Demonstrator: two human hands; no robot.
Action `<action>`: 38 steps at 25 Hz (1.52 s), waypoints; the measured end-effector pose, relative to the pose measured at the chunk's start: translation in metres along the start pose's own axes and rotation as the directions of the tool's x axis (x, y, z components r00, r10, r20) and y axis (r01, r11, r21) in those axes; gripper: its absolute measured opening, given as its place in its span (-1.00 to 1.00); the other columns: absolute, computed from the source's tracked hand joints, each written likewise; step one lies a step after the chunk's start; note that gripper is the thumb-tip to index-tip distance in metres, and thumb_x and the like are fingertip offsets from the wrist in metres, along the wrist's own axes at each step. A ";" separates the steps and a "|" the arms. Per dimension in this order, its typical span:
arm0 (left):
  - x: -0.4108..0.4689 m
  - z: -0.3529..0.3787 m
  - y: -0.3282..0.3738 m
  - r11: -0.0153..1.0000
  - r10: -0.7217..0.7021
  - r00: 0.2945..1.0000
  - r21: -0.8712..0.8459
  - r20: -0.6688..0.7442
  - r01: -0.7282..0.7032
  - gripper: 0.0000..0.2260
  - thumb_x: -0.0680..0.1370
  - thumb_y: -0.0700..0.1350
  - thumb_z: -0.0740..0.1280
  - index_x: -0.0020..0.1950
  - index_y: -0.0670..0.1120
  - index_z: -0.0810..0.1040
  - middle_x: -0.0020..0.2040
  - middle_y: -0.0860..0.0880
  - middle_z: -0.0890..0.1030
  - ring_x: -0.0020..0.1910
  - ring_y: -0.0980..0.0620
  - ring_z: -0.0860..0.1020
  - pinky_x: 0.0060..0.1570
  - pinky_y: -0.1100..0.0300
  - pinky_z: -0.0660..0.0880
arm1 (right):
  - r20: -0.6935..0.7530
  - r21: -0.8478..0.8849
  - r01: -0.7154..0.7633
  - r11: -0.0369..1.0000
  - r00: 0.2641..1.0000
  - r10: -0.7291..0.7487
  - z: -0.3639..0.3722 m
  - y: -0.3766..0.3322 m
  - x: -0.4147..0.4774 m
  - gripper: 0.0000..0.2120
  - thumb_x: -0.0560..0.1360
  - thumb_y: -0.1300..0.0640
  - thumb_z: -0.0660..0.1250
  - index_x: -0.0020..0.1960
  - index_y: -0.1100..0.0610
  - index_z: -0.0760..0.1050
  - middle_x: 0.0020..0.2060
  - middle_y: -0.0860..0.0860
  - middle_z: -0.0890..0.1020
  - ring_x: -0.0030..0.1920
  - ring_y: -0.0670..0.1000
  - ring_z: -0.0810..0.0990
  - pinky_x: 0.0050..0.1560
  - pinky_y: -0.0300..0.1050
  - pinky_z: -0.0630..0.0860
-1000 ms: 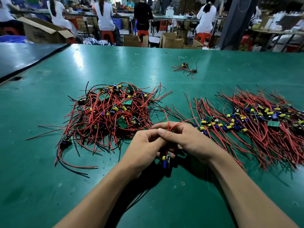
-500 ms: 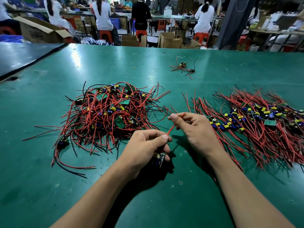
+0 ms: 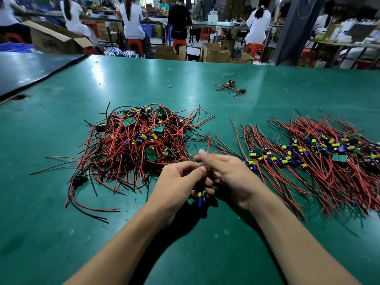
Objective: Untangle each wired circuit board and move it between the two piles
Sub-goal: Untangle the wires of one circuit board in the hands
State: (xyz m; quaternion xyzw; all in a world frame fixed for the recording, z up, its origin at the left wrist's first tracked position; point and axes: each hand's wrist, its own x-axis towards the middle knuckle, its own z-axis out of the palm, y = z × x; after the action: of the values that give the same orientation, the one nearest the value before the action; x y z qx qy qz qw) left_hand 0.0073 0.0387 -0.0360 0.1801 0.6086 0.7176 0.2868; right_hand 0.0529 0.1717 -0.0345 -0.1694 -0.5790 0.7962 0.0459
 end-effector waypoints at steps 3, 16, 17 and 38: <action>0.002 0.000 -0.002 1.000 0.006 1.000 0.017 -0.021 -0.005 -0.87 0.59 -0.26 0.31 -0.09 -0.27 0.62 -0.31 -0.19 0.65 -0.39 -0.08 0.64 -0.39 0.14 0.61 | -0.008 -0.182 0.024 0.983 1.000 -0.026 0.002 0.001 -0.002 -0.60 0.58 -0.04 0.38 -0.01 0.36 0.60 -0.51 0.05 0.43 -0.55 -0.04 0.37 -0.53 -0.26 0.37; -0.003 0.005 0.002 0.986 -0.015 0.997 0.168 0.075 0.003 -0.85 0.59 -0.25 0.31 -0.06 -0.35 0.53 -0.37 -0.15 0.61 -0.46 -0.03 0.57 -0.40 0.14 0.57 | -0.265 -0.724 0.277 0.632 0.735 -0.624 -0.027 0.001 0.010 -0.77 0.51 0.00 0.49 -0.22 0.14 0.68 -0.30 0.05 0.68 -0.29 -0.04 0.58 -0.19 -0.19 0.47; -0.003 0.005 0.003 0.986 -0.020 0.997 0.167 0.077 0.007 -0.85 0.60 -0.25 0.32 -0.05 -0.36 0.53 -0.37 -0.15 0.61 -0.47 -0.03 0.56 -0.43 0.17 0.55 | -0.260 -0.727 0.311 0.612 0.700 -0.665 -0.029 0.000 0.010 -0.83 0.48 0.01 0.52 -0.23 0.07 0.68 -0.31 -0.03 0.67 -0.30 -0.12 0.58 -0.20 -0.25 0.45; -0.002 0.003 0.001 0.997 -0.071 0.997 0.040 0.034 0.070 -0.79 0.61 -0.11 0.31 -0.03 -0.26 0.59 -0.27 -0.21 0.65 -0.41 -0.06 0.59 -0.35 0.15 0.57 | -0.298 0.115 0.013 0.993 0.954 0.022 -0.020 -0.017 0.005 -0.28 0.33 -0.41 0.34 0.08 0.22 0.63 -0.41 -0.07 0.34 -0.57 -0.14 0.20 -0.58 -0.29 0.19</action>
State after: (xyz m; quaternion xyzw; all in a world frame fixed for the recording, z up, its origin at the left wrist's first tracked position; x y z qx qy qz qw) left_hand 0.0104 0.0400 -0.0340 0.1766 0.6232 0.6919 0.3190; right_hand 0.0528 0.1961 -0.0253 -0.2859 -0.5180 0.7938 0.1409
